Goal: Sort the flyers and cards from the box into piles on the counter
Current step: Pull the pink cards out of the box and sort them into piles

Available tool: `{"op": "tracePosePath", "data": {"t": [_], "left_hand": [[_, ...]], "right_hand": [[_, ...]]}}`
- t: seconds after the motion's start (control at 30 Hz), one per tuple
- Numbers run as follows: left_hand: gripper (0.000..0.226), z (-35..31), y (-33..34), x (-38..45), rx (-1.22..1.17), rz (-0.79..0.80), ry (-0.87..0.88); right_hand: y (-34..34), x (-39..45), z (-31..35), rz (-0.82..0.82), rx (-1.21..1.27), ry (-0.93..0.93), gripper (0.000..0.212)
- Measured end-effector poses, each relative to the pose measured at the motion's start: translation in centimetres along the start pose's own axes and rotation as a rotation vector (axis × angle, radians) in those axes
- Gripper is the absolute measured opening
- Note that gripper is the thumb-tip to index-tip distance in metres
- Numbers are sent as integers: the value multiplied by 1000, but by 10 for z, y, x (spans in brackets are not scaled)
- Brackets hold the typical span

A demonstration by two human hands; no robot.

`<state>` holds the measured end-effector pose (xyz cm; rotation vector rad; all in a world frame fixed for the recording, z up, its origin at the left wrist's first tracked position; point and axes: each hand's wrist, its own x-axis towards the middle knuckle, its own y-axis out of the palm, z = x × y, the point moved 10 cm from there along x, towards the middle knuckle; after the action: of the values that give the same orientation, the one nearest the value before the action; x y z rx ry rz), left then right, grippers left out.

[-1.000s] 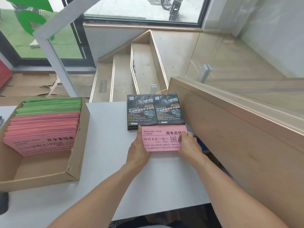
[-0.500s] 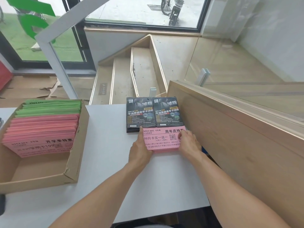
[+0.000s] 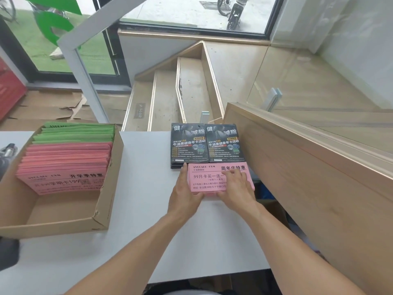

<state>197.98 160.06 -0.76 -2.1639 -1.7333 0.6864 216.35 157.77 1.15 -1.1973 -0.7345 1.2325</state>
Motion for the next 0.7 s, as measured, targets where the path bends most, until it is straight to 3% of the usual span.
{"op": "tracePosePath", "data": {"t": [0.23, 0.4, 0.57, 0.7], "left_hand": [[77, -3, -86, -26, -167, -158, 182], [46, 4, -189, -50, -200, -414, 339], [41, 57, -280, -46, 3, -532, 212], [55, 98, -340, -30, 325, -424, 42]], "right_hand": [[4, 7, 48, 114, -141, 36, 53], [-8, 7, 157, -6, 146, -231, 45], [2, -15, 269, -50, 277, -543, 31], [15, -19, 335, -72, 163, -665, 35]]}}
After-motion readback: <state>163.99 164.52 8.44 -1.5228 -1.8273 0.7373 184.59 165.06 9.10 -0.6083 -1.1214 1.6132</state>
